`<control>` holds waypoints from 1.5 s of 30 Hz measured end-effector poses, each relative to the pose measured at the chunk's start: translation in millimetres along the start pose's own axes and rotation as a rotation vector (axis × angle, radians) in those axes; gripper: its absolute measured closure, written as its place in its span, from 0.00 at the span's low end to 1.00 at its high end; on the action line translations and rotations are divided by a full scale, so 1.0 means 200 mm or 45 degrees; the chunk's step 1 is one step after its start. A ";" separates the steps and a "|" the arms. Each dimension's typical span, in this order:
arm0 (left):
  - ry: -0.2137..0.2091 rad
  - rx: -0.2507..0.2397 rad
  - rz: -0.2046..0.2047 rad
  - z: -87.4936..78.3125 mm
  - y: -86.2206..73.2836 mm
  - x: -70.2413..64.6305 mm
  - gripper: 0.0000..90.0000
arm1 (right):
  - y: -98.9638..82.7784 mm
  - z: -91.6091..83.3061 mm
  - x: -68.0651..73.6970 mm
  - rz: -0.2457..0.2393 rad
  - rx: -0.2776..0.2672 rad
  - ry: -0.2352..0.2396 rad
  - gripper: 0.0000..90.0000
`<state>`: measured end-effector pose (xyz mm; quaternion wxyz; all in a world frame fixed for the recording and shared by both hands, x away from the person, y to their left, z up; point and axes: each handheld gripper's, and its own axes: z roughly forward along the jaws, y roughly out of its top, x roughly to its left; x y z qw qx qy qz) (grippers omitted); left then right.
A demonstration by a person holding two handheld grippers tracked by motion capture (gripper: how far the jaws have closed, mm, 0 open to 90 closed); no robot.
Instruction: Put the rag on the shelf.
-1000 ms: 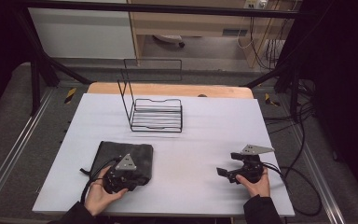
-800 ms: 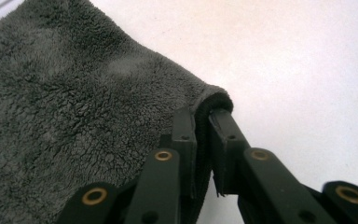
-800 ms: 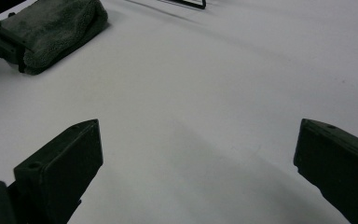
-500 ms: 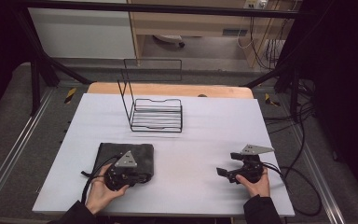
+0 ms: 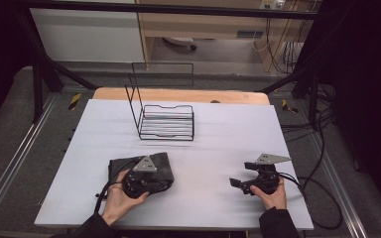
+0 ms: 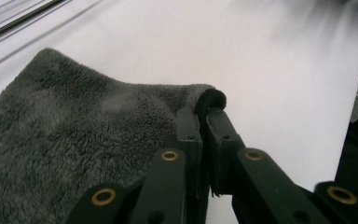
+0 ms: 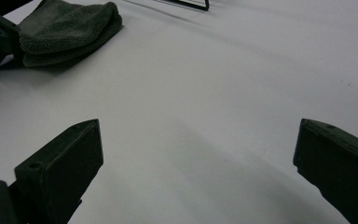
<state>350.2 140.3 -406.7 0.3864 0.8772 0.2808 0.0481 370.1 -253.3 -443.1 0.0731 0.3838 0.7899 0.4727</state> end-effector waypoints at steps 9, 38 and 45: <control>0.023 -0.002 -0.047 0.13 0.11 -0.04 0.94 | 0.00 0.00 0.00 -0.005 -0.003 0.003 0.03; 0.245 0.015 -0.211 -0.25 -0.15 0.38 0.39 | 0.12 0.24 0.31 -0.054 0.012 0.020 0.28; 0.260 0.104 -0.240 -0.26 -0.27 0.47 0.57 | 0.20 0.39 0.42 -0.045 0.028 0.007 0.30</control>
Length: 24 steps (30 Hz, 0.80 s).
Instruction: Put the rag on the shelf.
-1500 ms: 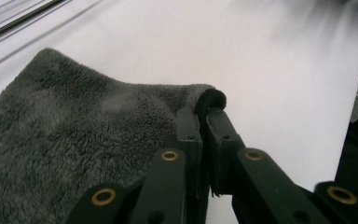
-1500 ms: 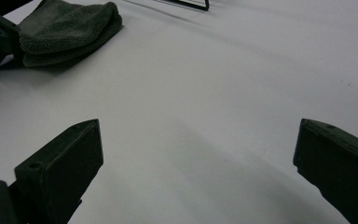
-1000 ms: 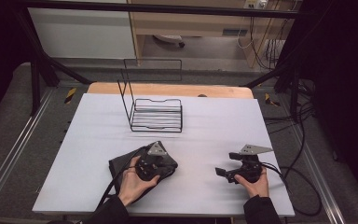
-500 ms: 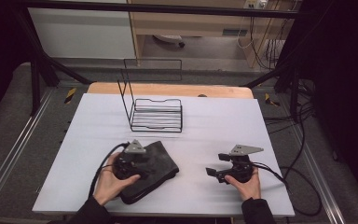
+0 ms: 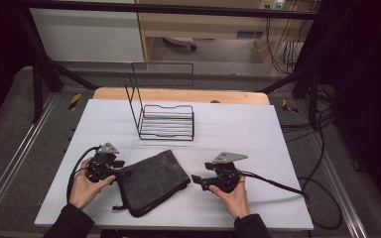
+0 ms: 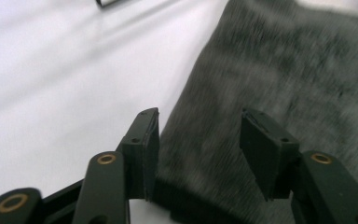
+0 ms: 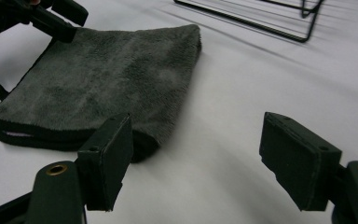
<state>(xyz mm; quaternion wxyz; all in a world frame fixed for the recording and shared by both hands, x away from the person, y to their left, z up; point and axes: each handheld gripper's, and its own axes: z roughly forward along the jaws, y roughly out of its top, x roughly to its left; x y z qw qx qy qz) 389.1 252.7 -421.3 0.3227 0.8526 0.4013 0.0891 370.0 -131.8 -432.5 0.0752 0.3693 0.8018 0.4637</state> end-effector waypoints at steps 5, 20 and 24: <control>-0.013 -0.008 -0.005 0.01 -0.05 0.02 0.66 | 0.01 0.10 0.06 -0.009 0.050 0.007 0.34; -0.042 0.031 0.005 0.02 -0.07 0.03 0.76 | -0.06 0.18 0.12 0.044 0.120 0.014 0.61; -0.048 0.032 0.003 0.02 -0.07 0.03 0.83 | -0.07 0.19 0.15 0.085 0.121 0.028 0.75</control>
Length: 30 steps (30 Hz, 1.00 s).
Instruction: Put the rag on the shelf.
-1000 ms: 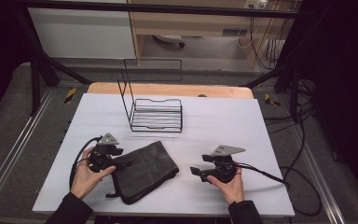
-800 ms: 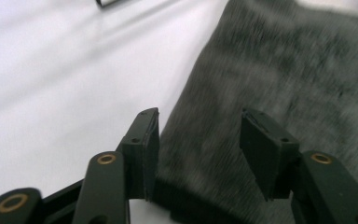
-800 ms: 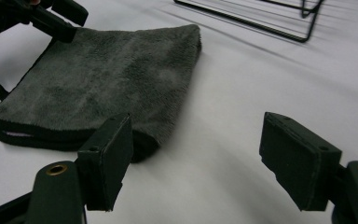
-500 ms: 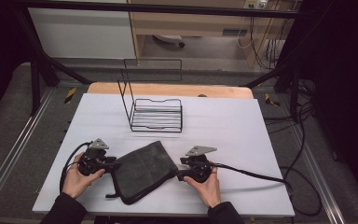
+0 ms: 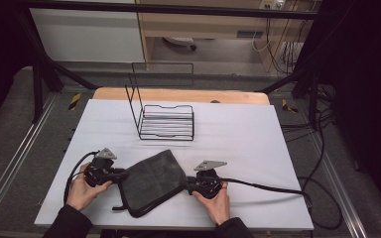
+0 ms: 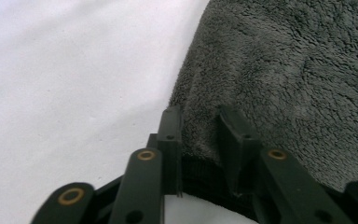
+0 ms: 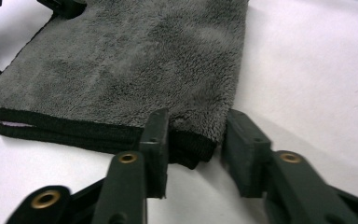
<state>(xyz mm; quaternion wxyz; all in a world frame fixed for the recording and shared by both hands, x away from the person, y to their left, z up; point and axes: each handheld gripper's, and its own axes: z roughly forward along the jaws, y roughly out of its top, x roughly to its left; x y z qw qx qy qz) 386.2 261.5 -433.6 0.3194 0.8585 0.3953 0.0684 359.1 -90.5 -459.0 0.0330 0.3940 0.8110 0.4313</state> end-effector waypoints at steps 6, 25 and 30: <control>0.013 0.006 0.006 -0.01 0.01 -0.01 0.89 | 0.01 0.00 -0.01 0.034 0.020 0.041 0.85; -0.129 -0.062 -0.137 -0.02 -0.02 -0.29 0.92 | 0.23 -0.16 -0.19 -0.159 0.082 -0.072 0.92; -0.049 -0.083 -0.155 -0.03 -0.03 -0.36 0.90 | 0.28 -0.08 -0.24 -0.230 0.089 -0.070 0.91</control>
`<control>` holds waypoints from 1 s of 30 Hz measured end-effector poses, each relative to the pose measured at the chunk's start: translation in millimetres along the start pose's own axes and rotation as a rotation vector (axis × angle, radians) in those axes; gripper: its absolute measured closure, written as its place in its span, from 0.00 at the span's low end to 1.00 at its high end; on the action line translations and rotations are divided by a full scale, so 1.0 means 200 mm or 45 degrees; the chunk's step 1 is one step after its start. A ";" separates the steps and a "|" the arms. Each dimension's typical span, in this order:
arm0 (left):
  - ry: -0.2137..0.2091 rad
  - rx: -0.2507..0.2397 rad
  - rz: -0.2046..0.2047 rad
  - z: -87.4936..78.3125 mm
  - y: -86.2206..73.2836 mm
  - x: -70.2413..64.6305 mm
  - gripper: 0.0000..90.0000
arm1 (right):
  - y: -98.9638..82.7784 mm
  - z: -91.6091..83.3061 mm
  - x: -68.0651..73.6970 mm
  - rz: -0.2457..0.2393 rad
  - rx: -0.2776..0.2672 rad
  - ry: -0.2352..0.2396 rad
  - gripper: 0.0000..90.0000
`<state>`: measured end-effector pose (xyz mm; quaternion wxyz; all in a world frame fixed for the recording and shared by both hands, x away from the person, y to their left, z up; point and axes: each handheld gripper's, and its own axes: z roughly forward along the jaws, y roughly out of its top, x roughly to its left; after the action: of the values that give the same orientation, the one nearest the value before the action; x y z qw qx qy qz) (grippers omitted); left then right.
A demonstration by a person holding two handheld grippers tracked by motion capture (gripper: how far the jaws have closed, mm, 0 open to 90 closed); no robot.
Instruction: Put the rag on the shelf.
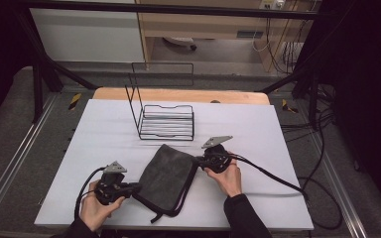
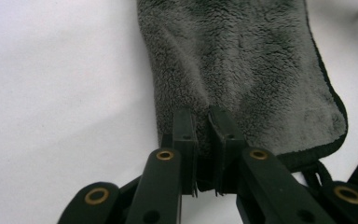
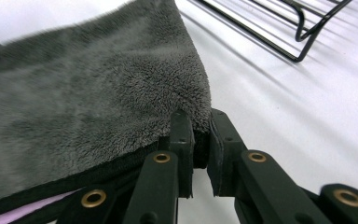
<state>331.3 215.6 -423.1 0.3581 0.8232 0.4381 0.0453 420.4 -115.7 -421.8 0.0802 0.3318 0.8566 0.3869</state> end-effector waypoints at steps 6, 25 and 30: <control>0.012 -0.013 0.012 -0.01 0.03 0.05 0.76 | -0.03 0.03 -0.01 0.041 -0.061 -0.026 0.76; -0.012 0.089 0.056 0.06 0.01 0.08 0.86 | -0.12 0.11 0.03 0.339 -0.055 -0.073 0.76; -0.017 0.110 0.046 0.05 0.01 0.06 0.95 | -0.10 0.11 0.02 0.330 -0.069 -0.032 0.89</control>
<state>344.6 219.2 -431.6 0.3243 0.8459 0.4225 0.0273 415.8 -109.6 -451.8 0.0493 0.4423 0.7947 0.4128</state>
